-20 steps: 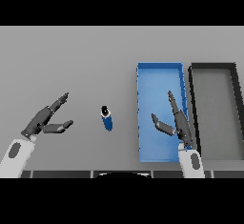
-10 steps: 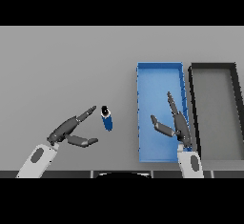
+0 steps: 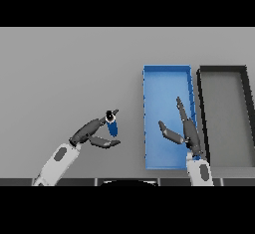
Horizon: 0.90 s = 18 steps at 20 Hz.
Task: Pick up the blue pipe and place it into the blue bin.
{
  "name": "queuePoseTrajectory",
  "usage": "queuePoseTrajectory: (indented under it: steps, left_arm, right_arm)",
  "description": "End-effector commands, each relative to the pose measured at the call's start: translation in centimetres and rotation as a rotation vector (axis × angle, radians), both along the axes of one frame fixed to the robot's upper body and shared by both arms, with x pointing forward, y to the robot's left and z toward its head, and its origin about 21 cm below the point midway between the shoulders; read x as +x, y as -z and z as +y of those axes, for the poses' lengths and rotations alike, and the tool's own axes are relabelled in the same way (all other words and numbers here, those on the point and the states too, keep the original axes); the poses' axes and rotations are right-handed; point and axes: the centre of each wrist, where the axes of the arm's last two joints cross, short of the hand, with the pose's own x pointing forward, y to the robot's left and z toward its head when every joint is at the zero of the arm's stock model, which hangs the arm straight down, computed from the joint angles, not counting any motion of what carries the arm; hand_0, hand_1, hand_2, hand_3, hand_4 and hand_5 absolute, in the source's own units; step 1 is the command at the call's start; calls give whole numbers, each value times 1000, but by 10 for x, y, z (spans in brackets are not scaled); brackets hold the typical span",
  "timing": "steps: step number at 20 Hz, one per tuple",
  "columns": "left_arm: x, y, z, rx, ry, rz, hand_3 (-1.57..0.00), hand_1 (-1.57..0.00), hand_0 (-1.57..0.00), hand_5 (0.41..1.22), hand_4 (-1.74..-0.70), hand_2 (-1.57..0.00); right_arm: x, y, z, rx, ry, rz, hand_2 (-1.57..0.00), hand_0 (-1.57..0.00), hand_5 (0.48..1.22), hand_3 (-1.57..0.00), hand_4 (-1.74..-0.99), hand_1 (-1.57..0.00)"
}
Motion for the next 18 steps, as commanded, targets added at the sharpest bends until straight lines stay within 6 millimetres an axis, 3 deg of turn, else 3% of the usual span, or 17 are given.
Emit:
queuePoseTrajectory:
  steps: [1, 7, 8, 10, 12, 14, 18]
  left_arm:
    - [4, 0, -3, 13, 4, -10, 1, 1, 1, 459, -1136, 1]
    - [15, 7, -23, -119, 16, -3, -6, -2, 1, 558, -1240, -39]
    - [13, 10, -24, -134, 10, 3, -43, -40, 1, 585, -1267, -110]
    - [12, 10, -31, -146, -2, 13, -215, -265, -100, 651, -1317, -357]
    - [8, 13, -37, -183, -19, 46, -703, -677, -504, 856, -1416, -733]
    - [6, 14, -42, -156, 5, 41, -1009, -999, -888, 988, -1526, -1035]
    - [4, 17, -49, -165, 24, -12, -1272, -1337, -1291, 1125, -1647, -1351]
  right_arm:
    - [1, 1, 0, -1, 8, 1, 1, 1, 607, 1, -1204, 1]
    - [2, 3, -1, 14, 3, 6, 1, 1, 605, 1, -1204, 1]
    - [2, 1, -1, 2, 7, 2, 1, 1, 603, 1, -1196, 1]
    - [2, 5, 1, 13, 7, 14, 1, 1, 605, 1, -1198, 1]
    - [1, 4, -2, 5, 11, 4, 1, 1, 604, 1, -1196, 1]
    - [0, 1, -1, 19, -4, -3, 1, 1, 604, 1, -1195, 1]
    - [0, 0, -2, 7, 1, 0, 1, 1, 602, 1, -1191, 1]
